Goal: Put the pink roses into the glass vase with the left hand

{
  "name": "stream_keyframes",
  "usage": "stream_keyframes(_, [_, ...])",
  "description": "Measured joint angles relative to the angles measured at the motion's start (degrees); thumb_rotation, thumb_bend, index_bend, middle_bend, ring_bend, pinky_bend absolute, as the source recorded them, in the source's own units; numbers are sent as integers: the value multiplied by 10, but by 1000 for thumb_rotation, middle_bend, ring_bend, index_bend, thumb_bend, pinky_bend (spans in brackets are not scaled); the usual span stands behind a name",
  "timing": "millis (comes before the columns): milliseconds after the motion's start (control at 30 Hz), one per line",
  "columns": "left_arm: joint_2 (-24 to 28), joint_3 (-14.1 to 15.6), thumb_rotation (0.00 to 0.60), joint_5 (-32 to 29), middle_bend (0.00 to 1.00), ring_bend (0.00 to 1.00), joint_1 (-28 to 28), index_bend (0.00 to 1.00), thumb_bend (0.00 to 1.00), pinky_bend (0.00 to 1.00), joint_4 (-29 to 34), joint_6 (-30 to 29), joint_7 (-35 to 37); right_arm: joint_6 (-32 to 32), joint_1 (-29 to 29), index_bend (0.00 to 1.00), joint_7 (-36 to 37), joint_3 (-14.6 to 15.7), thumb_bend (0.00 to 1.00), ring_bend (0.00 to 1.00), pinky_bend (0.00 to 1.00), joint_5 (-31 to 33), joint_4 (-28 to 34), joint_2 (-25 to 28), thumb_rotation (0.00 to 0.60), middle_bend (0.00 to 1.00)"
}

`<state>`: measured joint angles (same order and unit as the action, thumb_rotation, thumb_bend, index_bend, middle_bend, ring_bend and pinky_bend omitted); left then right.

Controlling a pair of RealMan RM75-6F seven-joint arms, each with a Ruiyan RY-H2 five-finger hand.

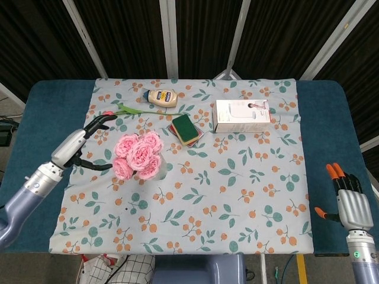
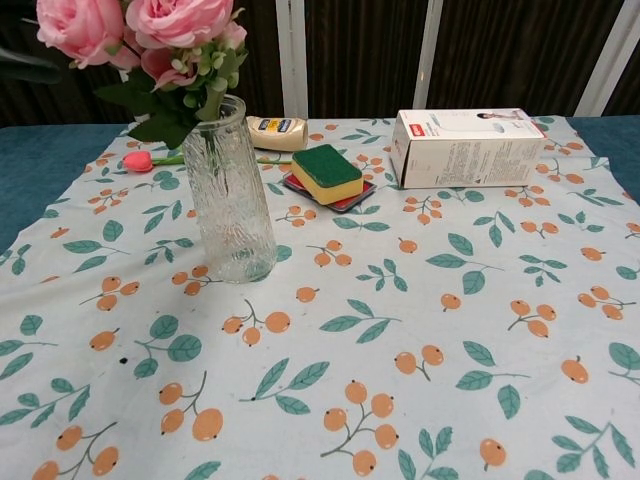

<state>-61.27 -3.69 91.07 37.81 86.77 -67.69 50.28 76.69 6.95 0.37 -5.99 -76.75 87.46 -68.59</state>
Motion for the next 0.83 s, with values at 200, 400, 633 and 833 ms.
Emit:
stream_keyframes(200, [62, 31, 600, 1, 91, 0, -28, 72, 297, 120, 48, 9, -69, 7, -1, 0, 2, 5, 70, 82, 1, -17, 10, 2, 600, 0])
stream_keyframes(400, [91, 66, 600, -3, 106, 0, -105, 87, 298, 120, 90, -40, -211, 23, -2, 0, -2, 13, 70, 82, 1, -48, 15, 4, 600, 0])
stream_keyframes(633, [77, 105, 600, -22, 105, 0, -251, 99, 302, 120, 100, -166, -356, 44, 0, 0, 9, 29, 70, 82, 0, -110, 5, 4, 600, 0])
stream_keyframes(833, [33, 102, 600, -28, 97, 0, -299, 96, 302, 120, 68, -219, -396, 62, 7, 0, 32, 40, 70, 82, 0, -150, -7, 6, 600, 0])
